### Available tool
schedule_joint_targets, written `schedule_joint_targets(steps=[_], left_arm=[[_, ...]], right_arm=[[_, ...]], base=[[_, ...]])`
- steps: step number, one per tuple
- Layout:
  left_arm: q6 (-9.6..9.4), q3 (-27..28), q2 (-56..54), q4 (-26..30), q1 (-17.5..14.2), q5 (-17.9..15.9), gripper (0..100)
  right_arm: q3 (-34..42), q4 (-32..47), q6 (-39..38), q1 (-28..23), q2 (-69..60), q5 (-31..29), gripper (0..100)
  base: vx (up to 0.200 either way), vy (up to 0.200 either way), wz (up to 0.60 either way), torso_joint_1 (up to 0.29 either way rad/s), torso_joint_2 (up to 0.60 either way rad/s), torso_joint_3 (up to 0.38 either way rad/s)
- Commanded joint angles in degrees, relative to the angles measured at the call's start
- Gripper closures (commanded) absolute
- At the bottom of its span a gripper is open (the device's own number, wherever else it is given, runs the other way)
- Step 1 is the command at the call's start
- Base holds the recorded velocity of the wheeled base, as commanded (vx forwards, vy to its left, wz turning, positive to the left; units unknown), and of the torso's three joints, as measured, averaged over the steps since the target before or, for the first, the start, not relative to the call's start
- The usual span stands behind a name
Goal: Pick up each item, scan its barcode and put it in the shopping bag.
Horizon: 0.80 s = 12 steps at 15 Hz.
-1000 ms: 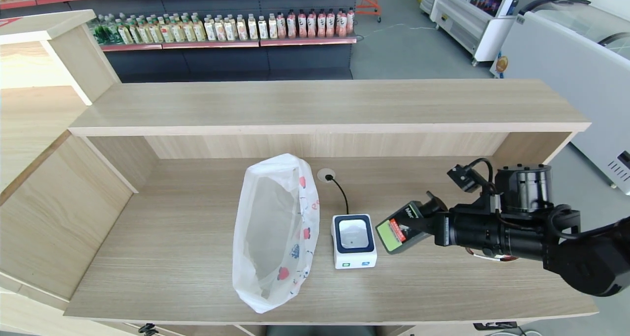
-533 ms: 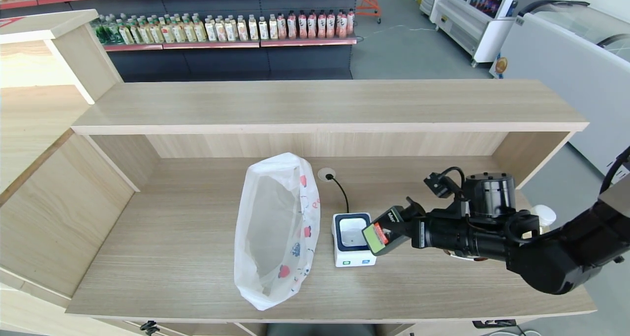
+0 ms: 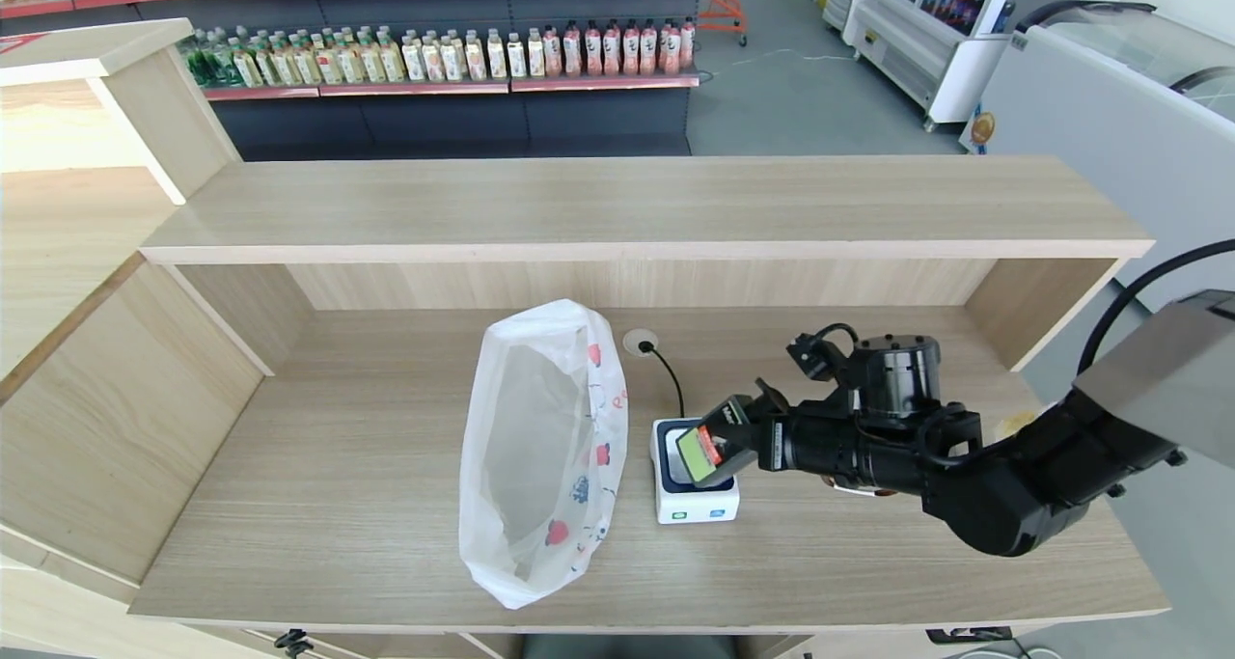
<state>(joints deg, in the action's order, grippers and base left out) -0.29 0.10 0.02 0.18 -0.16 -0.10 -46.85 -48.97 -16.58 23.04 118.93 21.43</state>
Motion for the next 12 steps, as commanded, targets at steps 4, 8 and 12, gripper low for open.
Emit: schedule_joint_targets(steps=[4, 8, 12], left_arm=[[0.03, -0.01, -0.02, -0.01, -0.02, 0.01, 0], [-0.06, -0.01, -0.02, -0.01, -0.02, 0.01, 0], [0.03, -0.01, -0.02, -0.01, -0.02, 0.01, 0]], right_arm=[[-1.93, -1.22, -0.12, 0.69, 4.73, -0.25, 100], [-1.93, -3.33, -1.88, 0.87, 5.35, -0.34, 100], [-1.14, -3.94, 1.2, 0.43, -7.57, -2.62, 100]], base=[[0.0, 0.0, 0.0, 0.0, 0.0, 0.0], [0.0, 0.0, 0.0, 0.0, 0.0, 0.0], [0.0, 0.0, 0.0, 0.0, 0.0, 0.0]])
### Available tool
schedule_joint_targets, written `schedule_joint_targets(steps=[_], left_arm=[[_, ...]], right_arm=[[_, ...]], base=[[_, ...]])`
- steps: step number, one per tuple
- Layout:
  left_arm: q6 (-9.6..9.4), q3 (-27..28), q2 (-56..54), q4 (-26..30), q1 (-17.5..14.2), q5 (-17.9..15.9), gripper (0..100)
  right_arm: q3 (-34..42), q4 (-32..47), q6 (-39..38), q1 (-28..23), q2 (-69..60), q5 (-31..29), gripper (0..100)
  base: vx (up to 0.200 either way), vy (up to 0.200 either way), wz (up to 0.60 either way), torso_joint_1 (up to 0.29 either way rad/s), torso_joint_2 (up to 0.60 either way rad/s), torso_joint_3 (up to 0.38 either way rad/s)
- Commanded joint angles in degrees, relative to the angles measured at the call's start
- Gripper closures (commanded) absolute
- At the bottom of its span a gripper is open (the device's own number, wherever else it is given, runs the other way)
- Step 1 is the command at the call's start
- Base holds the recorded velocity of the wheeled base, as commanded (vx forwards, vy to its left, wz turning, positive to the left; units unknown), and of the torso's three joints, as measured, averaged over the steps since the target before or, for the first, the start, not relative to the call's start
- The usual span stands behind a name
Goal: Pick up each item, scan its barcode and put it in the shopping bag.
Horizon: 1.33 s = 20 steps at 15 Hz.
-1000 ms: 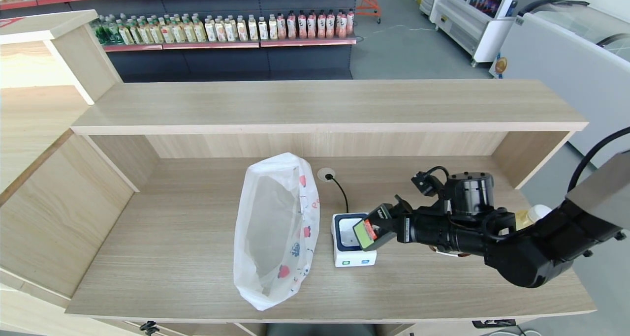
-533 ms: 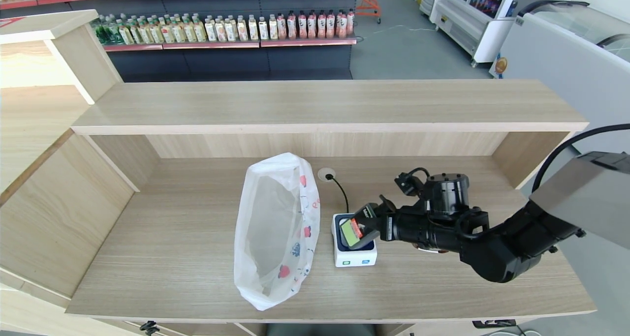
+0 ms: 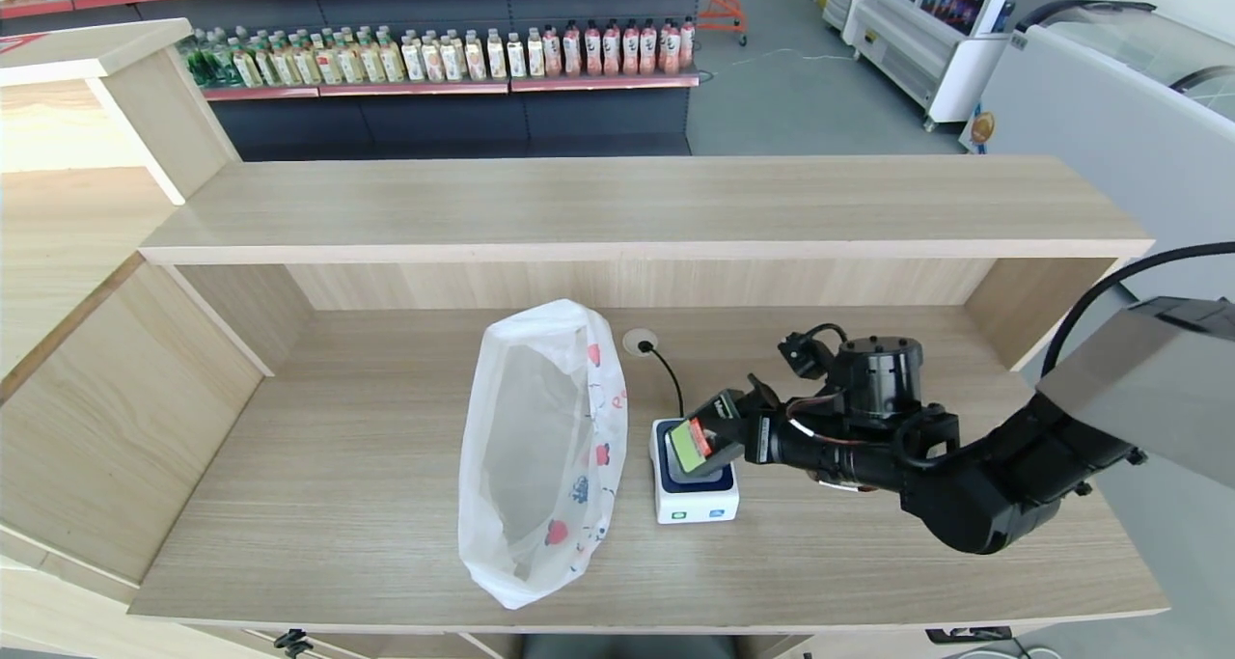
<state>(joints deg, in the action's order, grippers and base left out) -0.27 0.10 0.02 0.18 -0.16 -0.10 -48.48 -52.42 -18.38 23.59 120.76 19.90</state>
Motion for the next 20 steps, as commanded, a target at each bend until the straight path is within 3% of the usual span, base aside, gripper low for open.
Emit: schedule_joint_targets(steps=[1, 3, 5, 9, 13, 17, 20], left_arm=[[0.0, -0.01, -0.02, -0.01, -0.02, 0.01, 0], [-0.08, -0.01, -0.02, -0.01, -0.02, 0.01, 0], [0.0, -0.01, -0.02, -0.01, -0.02, 0.01, 0], [-0.08, -0.01, -0.02, -0.01, -0.02, 0.01, 0], [0.0, -0.01, -0.02, -0.01, -0.02, 0.01, 0], [0.0, -0.01, -0.02, -0.01, -0.02, 0.01, 0], [0.18, -0.01, -0.02, -0.01, -0.02, 0.01, 0]], right_arm=[[0.76, 0.04, 10.12, -1.26, -13.36, -1.44, 100], [3.57, 0.74, 19.97, -3.64, -18.19, -6.8, 100], [9.81, 0.48, 22.78, -5.48, -22.15, -12.86, 100], [16.75, 0.48, 21.11, -6.54, -26.1, -12.95, 100], [16.49, 0.83, 17.59, -6.45, -25.93, -11.9, 100], [15.79, 2.23, 16.98, -6.45, -25.84, -9.35, 100], [13.5, 5.05, 11.97, -5.83, -25.4, -8.73, 100]], base=[[0.0, 0.0, 0.0, 0.0, 0.0, 0.0], [0.0, 0.0, 0.0, 0.0, 0.0, 0.0], [0.0, 0.0, 0.0, 0.0, 0.0, 0.0], [0.0, 0.0, 0.0, 0.0, 0.0, 0.0], [0.0, 0.0, 0.0, 0.0, 0.0, 0.0], [-0.2, 0.2, 0.0, 0.002, 0.0, 0.005], [-0.133, 0.0, 0.0, 0.015, 0.0, 0.0]])
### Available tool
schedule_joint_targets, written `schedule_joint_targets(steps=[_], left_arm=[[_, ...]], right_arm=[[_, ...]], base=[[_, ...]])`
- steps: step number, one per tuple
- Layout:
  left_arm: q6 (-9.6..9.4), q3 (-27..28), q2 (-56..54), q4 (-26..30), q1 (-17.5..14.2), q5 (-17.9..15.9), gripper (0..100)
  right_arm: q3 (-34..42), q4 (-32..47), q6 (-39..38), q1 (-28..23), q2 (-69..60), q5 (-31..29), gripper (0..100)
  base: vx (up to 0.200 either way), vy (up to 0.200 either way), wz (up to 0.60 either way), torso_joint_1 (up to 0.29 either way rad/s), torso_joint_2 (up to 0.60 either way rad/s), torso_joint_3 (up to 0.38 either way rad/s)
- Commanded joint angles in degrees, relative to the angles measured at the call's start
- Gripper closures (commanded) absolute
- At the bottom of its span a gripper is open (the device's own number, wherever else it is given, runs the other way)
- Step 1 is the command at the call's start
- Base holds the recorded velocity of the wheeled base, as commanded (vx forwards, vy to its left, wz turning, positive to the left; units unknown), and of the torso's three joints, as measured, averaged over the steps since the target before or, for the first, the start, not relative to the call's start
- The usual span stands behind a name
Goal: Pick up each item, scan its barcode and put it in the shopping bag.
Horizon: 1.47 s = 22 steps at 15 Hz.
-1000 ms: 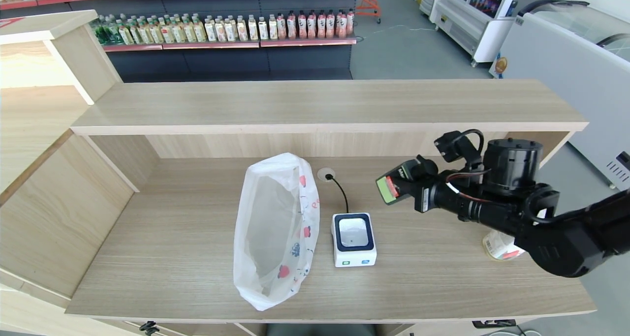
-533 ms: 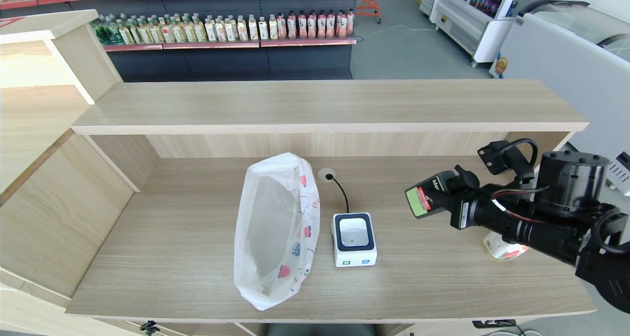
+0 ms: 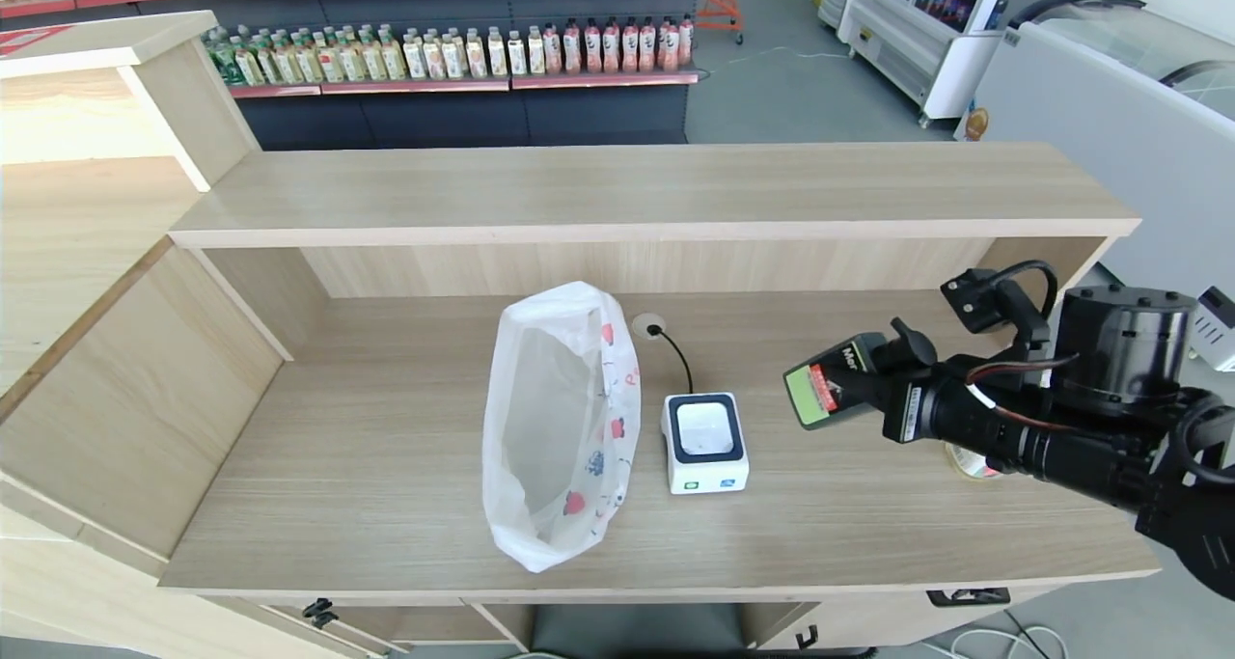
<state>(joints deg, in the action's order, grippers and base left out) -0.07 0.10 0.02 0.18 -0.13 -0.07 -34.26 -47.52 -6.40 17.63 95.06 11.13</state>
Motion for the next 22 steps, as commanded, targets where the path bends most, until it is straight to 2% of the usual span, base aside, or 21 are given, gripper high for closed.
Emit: schedule_joint_targets(steps=[1, 6, 18, 20, 22], left_arm=[[-0.01, -0.01, -0.02, -0.01, -0.04, -0.01, 0], [0.07, -0.01, -0.02, -0.01, -0.04, -0.01, 0], [0.07, -0.01, -0.02, -0.01, -0.04, -0.01, 0], [-0.01, -0.01, -0.02, -0.01, -0.04, -0.01, 0], [0.07, -0.01, -0.02, -0.01, -0.04, -0.01, 0]], right_arm=[[-2.92, 2.52, -2.13, 1.18, 0.91, 0.12, 100], [-7.93, 4.89, -3.88, 5.14, 4.96, 0.03, 100], [-30.08, 4.63, -2.21, 15.07, 31.24, -0.41, 100], [-33.24, 4.63, -0.46, 16.3, 34.93, -0.58, 100], [-35.44, 4.8, 5.26, 16.47, 38.09, -0.58, 100]], base=[[0.0, 0.0, 0.0, 0.0, 0.0, 0.0], [0.0, 0.0, 0.0, 0.0, 0.0, 0.0], [0.0, 0.0, 0.0, 0.0, 0.0, 0.0], [0.0, 0.0, 0.0, 0.0, 0.0, 0.0], [0.0, 0.0, 0.0, 0.0, 0.0, 0.0]])
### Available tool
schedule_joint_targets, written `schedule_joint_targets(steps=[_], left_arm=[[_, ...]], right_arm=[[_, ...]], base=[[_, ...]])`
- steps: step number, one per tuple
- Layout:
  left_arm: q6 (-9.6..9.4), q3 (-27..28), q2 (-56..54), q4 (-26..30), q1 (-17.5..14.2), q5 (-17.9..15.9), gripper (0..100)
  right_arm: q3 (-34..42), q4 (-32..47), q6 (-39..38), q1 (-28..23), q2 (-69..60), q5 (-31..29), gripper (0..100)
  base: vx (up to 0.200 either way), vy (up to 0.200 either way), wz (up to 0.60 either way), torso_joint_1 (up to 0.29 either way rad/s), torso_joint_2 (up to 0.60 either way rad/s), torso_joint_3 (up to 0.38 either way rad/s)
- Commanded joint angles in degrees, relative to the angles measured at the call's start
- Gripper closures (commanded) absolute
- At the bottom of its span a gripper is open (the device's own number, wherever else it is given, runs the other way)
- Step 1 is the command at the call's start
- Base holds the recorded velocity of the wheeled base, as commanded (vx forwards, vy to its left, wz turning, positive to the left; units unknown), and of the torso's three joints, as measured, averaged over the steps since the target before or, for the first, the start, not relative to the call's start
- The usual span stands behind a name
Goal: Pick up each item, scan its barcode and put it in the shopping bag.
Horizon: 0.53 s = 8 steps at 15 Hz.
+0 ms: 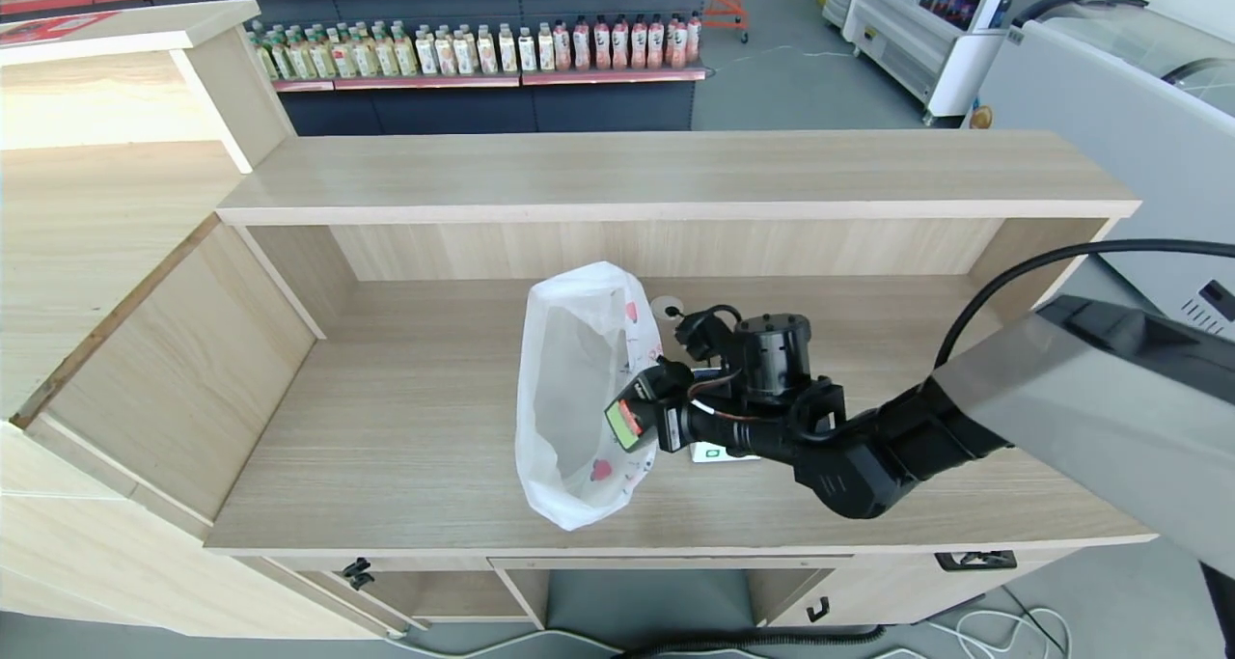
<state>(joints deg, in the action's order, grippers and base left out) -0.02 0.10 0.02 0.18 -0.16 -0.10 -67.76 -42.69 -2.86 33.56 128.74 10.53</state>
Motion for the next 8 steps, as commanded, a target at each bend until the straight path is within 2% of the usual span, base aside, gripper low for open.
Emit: schedule_joint_targets(steps=[1, 8], left_arm=[[0.02, -0.01, -0.02, -0.01, -0.02, 0.01, 0], [0.02, -0.01, -0.02, -0.01, -0.02, 0.01, 0]], right_arm=[[-2.91, -0.02, 3.74, 0.54, 5.55, 0.01, 100], [-8.71, 0.24, 6.12, 1.51, 9.07, 0.28, 100]], base=[[0.0, 0.0, 0.0, 0.0, 0.0, 0.0], [0.0, 0.0, 0.0, 0.0, 0.0, 0.0]])
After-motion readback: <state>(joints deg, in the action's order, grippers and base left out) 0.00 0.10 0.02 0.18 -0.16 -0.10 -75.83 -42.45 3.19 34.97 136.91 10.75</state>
